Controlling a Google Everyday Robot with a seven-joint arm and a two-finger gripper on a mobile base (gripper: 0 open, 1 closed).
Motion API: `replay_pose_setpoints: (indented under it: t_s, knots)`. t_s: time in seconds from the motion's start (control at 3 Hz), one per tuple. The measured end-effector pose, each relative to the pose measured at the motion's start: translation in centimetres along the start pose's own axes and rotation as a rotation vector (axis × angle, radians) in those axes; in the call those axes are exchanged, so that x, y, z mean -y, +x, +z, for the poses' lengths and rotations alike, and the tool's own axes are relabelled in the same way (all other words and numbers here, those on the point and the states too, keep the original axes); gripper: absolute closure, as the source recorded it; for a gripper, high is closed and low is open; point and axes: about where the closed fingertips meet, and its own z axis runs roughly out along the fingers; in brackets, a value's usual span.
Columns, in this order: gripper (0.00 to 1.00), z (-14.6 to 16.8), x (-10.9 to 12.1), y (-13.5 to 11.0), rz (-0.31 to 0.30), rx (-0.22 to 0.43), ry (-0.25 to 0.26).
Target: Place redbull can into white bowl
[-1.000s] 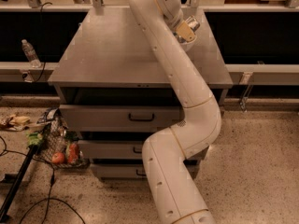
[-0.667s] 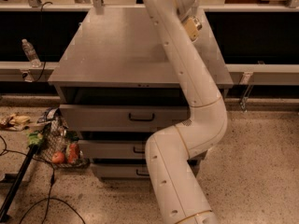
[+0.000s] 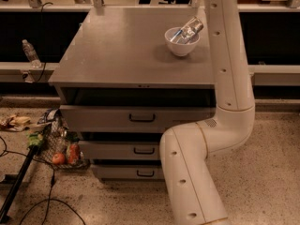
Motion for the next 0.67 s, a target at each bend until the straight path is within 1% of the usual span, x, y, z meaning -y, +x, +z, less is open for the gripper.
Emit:
replay_pose_setpoints:
  t_s: [0.33,0.67]
  knots:
    - [0.00,-2.5,-1.8,5.3,0.130,-0.058,0.001]
    - [0.00,-4.4,-5.1,10.1,0.281,-0.105,-0.029]
